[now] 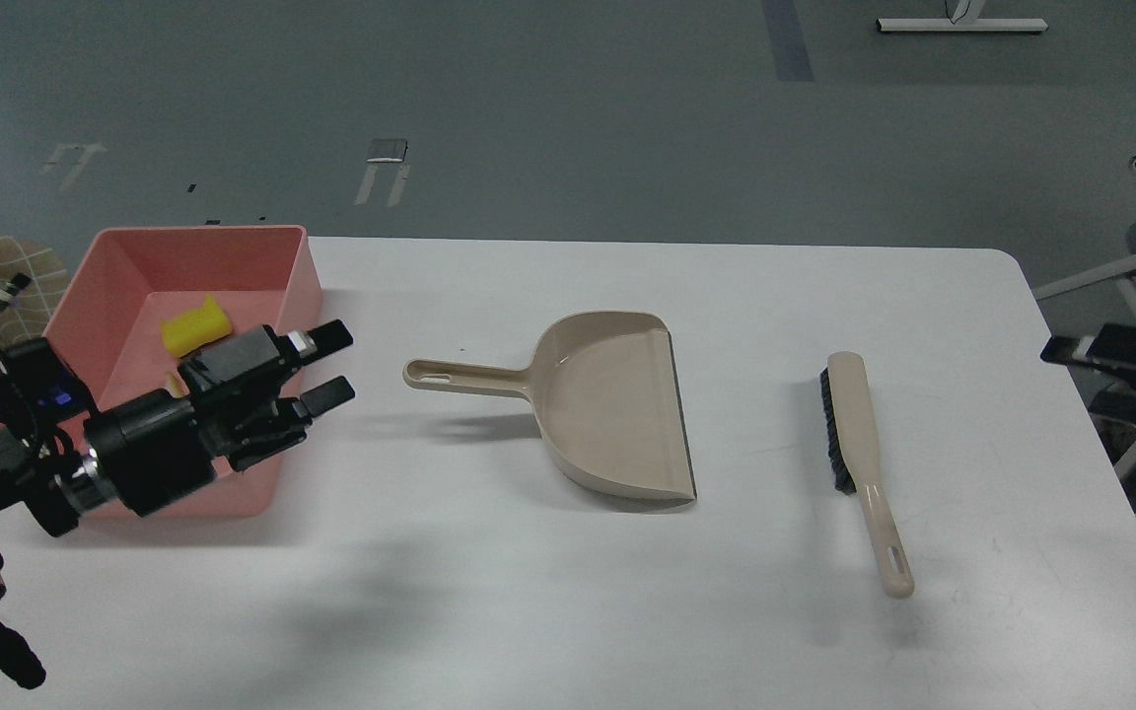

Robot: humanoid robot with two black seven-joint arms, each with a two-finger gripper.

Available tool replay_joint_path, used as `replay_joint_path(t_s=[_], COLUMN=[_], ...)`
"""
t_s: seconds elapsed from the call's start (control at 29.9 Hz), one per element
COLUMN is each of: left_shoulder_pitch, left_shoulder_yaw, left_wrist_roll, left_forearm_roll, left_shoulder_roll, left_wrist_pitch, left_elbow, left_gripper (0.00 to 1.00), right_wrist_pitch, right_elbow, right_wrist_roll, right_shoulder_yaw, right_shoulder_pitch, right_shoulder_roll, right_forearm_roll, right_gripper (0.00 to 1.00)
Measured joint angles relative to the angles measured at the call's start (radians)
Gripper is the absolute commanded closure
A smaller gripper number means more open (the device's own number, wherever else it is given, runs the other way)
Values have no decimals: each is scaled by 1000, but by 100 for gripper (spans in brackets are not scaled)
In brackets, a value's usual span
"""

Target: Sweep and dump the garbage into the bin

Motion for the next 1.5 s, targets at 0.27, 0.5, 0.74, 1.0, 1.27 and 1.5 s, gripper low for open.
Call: replay_joint_path(t_s=[0.27, 0.5, 0.74, 1.0, 1.27, 1.5], left_shoulder_pitch=[-227, -501, -722, -758, -754, -751], left_shoulder_yaw=[-156, -122, -67, -62, 46, 67], left_wrist_roll=[173, 222, 232, 229, 229, 213], left_forearm_roll=[-155, -158, -157, -165, -157, -194], left_shoulder_roll=[-208, -420, -601, -747, -768, -774], left_wrist_pitch=[-18, -46, -141, -176, -177, -176], left_elbow=[200, 569, 922, 1024, 1045, 1054], left_gripper=[4, 4, 4, 3, 3, 2], right_wrist_pitch=[-211, -343, -367, -305, -28, 0], right_elbow=[-65, -319, -804, -1086, -1092, -1097], right_wrist_roll=[-9, -17, 155, 343, 329, 327], right_shoulder_yaw=[187, 270, 272, 233, 226, 238], right_shoulder_pitch=[3, 195, 490, 602, 523, 522], right_shoulder_roll=[296, 676, 1000, 1234, 1266, 1267], right_forearm_roll=[104, 48, -33, -20, -18, -18], right_gripper=[4, 6, 5, 4, 4, 1])
